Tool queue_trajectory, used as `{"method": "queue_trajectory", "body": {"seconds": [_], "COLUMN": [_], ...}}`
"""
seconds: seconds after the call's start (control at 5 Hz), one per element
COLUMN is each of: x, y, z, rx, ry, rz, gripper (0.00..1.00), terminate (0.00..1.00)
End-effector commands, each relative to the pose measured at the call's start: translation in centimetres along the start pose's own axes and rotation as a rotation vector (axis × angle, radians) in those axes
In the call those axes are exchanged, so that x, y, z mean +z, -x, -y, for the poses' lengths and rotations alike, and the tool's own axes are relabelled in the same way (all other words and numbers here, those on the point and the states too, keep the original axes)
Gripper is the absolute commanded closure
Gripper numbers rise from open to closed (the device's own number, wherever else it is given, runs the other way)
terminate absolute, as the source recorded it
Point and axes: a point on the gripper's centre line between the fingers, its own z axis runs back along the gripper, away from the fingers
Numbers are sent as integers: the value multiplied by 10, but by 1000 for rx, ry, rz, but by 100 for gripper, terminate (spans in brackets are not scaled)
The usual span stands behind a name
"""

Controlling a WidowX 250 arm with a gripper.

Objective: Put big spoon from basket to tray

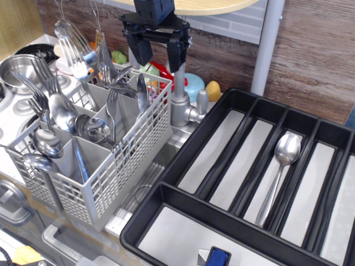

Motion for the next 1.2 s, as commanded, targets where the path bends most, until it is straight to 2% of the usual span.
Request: {"method": "queue_trajectory", "body": {"seconds": [0.0,0.2,0.4,0.6,1.0], "x": [0,-3,-6,-3,5], "y": [0,3,3,1,-1], "z": [0,9,14,14,0], "rx": [0,177,327,430,476], "ry": [0,-109,-179,-204,-282], "rz": [0,126,244,291,305], "gripper": [0,0,0,0,0], "terminate": [0,0,0,0,0]}}
